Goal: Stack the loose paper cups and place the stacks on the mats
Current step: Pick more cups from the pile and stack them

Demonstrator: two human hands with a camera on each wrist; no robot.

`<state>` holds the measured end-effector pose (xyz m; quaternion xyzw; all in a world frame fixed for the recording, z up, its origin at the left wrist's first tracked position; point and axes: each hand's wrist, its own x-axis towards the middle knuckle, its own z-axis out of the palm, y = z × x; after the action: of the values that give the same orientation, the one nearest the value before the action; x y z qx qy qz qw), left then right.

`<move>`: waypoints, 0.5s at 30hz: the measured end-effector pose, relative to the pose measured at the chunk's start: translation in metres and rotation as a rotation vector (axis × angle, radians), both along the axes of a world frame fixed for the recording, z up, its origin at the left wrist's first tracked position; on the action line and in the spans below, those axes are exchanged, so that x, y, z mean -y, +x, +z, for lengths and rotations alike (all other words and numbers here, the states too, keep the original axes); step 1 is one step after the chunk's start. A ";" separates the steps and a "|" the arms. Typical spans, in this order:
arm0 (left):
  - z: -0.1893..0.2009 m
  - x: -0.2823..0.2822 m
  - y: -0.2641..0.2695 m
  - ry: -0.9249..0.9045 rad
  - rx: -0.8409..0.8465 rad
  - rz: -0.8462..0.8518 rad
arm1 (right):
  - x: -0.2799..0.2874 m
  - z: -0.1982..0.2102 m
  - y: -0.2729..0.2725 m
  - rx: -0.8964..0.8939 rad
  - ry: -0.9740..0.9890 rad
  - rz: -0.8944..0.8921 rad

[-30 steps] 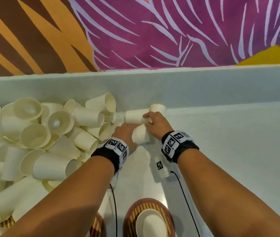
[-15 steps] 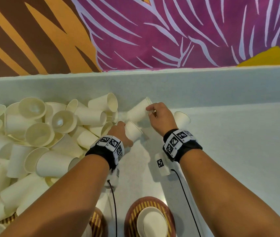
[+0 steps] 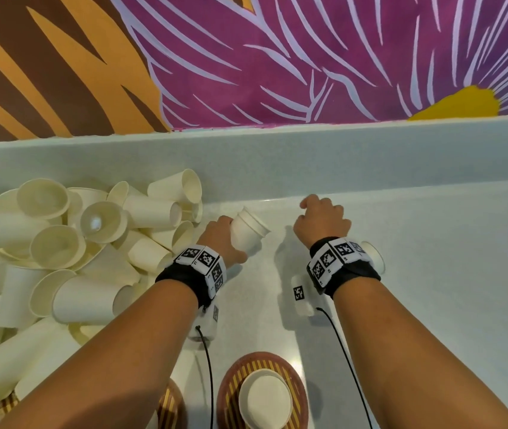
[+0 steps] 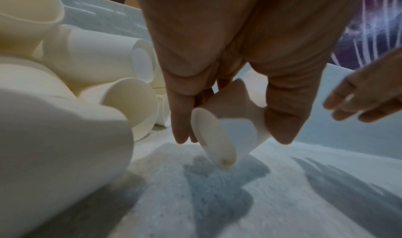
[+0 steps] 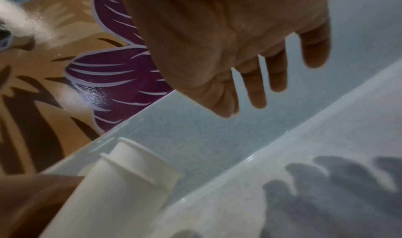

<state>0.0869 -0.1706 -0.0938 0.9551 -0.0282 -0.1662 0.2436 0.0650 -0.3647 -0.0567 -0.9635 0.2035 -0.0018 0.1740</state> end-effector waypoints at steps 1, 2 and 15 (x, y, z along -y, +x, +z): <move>0.000 0.002 -0.002 -0.003 -0.005 -0.009 | 0.008 0.000 -0.004 -0.094 -0.050 -0.027; 0.000 0.005 -0.003 -0.011 -0.010 -0.018 | 0.015 -0.001 -0.010 -0.183 -0.083 -0.042; 0.015 0.042 -0.036 0.019 -0.048 -0.222 | 0.048 -0.007 -0.088 -0.554 -0.146 -0.123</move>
<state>0.0507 -0.2126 -0.0784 0.9441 -0.1264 -0.2153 0.2152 -0.0226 -0.4127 -0.0639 -0.9231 0.3007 0.2361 0.0417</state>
